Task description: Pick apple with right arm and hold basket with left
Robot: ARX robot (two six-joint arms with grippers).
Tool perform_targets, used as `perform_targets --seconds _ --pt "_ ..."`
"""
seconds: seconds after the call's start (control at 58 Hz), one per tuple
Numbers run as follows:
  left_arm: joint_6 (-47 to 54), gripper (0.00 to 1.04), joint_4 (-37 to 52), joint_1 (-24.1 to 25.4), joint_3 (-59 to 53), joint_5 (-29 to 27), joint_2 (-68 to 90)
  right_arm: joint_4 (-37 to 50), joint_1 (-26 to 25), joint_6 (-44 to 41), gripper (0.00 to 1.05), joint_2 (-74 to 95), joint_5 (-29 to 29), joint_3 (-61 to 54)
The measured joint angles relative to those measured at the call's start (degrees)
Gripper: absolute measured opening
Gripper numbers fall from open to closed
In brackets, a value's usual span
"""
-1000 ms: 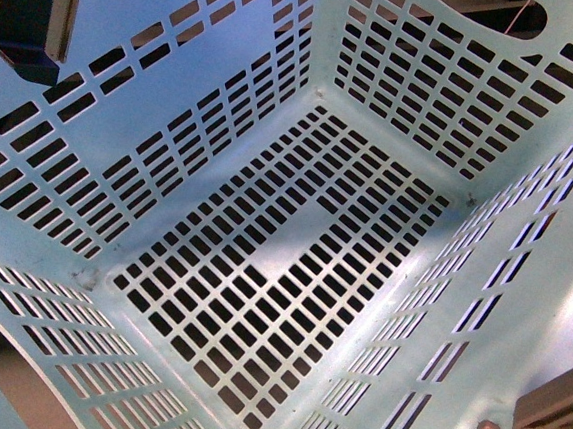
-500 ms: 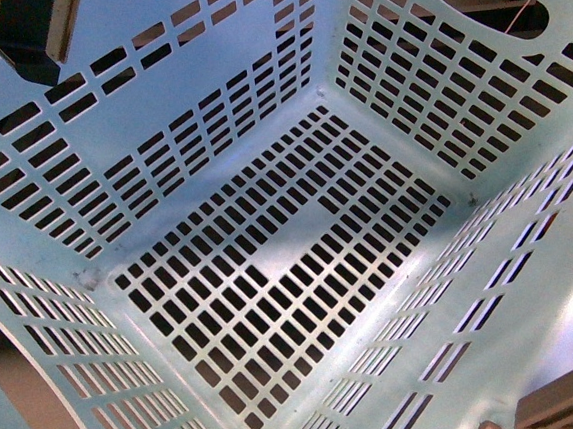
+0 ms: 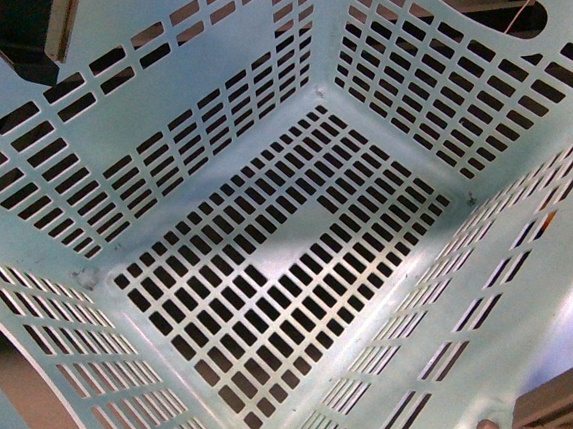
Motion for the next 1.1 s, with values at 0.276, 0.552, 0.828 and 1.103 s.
perform_targets --seconds 0.276,0.552,0.828,1.103 --pt "0.00 0.08 0.00 -0.02 0.00 0.00 0.00 0.72 18.82 5.73 0.71 -3.98 7.65 3.61" --pt "0.00 0.08 0.00 -0.02 0.00 -0.02 0.00 1.97 30.82 9.01 0.71 1.33 11.85 3.21" --pt "0.85 0.08 -0.11 -0.02 -0.04 0.04 0.26 3.45 30.34 9.31 0.96 -1.14 27.52 1.75" --pt "0.59 0.08 -0.02 -0.02 0.00 0.11 0.35 2.10 29.44 8.00 0.96 -10.71 39.60 -1.53"
